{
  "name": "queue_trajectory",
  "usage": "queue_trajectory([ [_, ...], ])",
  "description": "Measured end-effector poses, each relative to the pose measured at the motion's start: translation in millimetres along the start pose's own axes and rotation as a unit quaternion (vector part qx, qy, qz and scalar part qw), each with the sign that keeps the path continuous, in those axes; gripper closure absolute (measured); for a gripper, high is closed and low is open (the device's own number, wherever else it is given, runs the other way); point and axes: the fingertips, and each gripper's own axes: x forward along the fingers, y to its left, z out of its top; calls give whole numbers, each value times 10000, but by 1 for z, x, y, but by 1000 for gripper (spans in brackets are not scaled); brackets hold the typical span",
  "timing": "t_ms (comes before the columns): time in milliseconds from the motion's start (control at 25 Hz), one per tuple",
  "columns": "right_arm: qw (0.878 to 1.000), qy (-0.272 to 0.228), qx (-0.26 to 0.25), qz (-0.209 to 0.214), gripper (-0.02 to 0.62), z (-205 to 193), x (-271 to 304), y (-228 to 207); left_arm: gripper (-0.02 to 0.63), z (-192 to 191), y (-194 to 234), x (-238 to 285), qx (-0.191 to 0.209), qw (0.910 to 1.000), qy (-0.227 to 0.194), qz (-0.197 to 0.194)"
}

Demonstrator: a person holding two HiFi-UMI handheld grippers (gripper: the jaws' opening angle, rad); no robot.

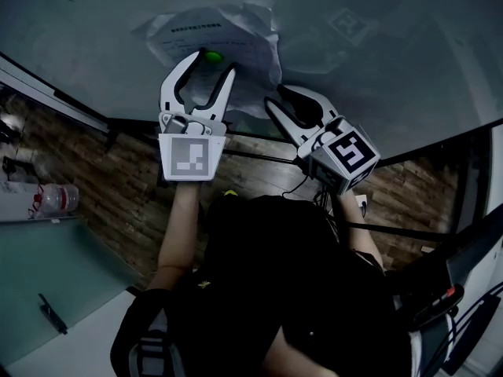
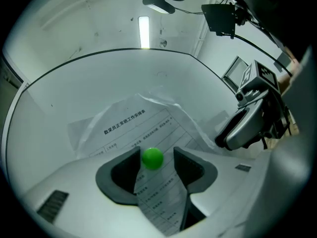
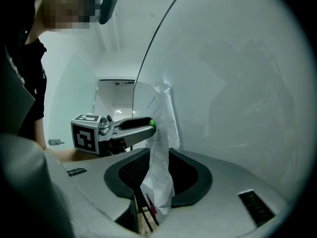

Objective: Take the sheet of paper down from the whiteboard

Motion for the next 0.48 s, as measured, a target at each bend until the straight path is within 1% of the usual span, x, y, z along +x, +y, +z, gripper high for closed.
queue_trajectory([
  [200,9999,112,40,46,450,-5,0,3,416,-1,7,-2,148,9997,22,193],
  [360,9999,133,46,34,439,-6,-3,3,453,0,12,-4,206,9992,7,342],
  [480,9999,136,55,7,436,-5,-3,3,453,-1,13,-6,298,9989,84,363],
])
